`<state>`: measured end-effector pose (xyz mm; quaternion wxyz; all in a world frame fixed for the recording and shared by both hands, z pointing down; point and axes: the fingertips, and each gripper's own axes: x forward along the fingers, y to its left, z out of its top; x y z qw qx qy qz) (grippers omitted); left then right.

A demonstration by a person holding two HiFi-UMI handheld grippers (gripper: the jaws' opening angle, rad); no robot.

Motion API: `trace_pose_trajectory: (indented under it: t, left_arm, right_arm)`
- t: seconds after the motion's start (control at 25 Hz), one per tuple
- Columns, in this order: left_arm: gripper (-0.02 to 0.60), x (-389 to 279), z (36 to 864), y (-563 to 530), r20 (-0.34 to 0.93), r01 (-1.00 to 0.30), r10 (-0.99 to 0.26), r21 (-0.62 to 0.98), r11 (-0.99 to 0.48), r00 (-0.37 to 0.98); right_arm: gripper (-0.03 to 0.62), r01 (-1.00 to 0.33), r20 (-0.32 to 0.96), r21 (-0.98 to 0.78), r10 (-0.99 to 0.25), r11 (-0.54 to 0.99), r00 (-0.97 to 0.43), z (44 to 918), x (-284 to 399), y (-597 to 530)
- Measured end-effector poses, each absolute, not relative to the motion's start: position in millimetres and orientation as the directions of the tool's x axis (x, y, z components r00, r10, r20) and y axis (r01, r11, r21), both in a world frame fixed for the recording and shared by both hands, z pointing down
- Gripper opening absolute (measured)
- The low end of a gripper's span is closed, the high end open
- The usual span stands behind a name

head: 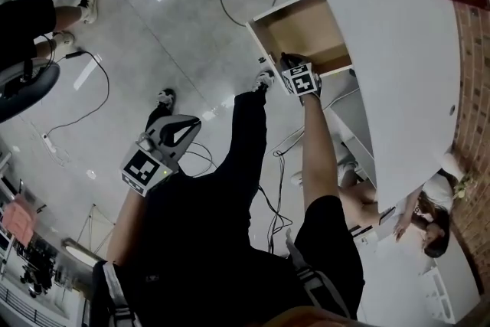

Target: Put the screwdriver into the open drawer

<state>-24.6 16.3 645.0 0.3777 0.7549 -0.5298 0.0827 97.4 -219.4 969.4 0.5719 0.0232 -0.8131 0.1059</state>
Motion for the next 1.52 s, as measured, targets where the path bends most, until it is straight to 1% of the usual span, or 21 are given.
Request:
trace_pose_trajectory:
  t: [0.2,0.44,0.76,0.88,1.04,1.2,1.36,1.52]
  left_arm:
    - [0.020,-21.9,659.4,15.1,0.539,-0.850,-0.730,0.515,-0.109,0.420]
    - [0.020,-20.1,671.7,28.9,0.557,-0.845,-0.714,0.527,-0.092,0.425]
    - [0.020,-21.5,677.6,25.2,0.565,-0.842,-0.710,0.535,-0.073,0.421]
    - [0.020,-21.9,679.4,28.9,0.567,-0.841,-0.710,0.536,-0.066,0.417]
    - [0.020,-21.0,682.3,32.9,0.565,-0.850,-0.705,0.517,-0.104,0.429]
    - [0.020,-21.3,674.6,30.4,0.561,-0.844,-0.710,0.528,-0.088,0.425]
    - [0.020,-24.7,665.9,29.8,0.551,-0.846,-0.712,0.521,-0.113,0.435]
    - [0.020,-30.7,654.7,21.4,0.514,-0.845,-0.731,0.511,-0.159,0.449]
  right_arm:
    - [0.123,-0.104,0.956,-0.130,0.097,0.986,-0.276,998.0,100.1,-229.1]
    - [0.124,-0.081,0.969,-0.109,0.088,0.991,-0.231,1023.2,99.2,-225.4]
    - [0.124,-0.075,0.971,-0.084,0.065,0.994,-0.232,1043.9,102.6,-236.1]
    - [0.126,-0.085,0.972,-0.083,0.062,0.993,-0.226,1041.6,102.9,-234.2]
    - [0.127,-0.083,0.972,-0.071,0.050,0.994,-0.229,1038.6,104.5,-237.3]
    - [0.127,-0.098,0.970,-0.066,0.041,0.993,-0.239,1029.2,108.4,-242.1]
    - [0.127,-0.143,0.970,-0.063,0.027,0.988,-0.241,998.8,108.5,-237.6]
    - [0.120,-0.185,0.956,-0.049,-0.008,0.981,-0.294,958.8,111.5,-232.8]
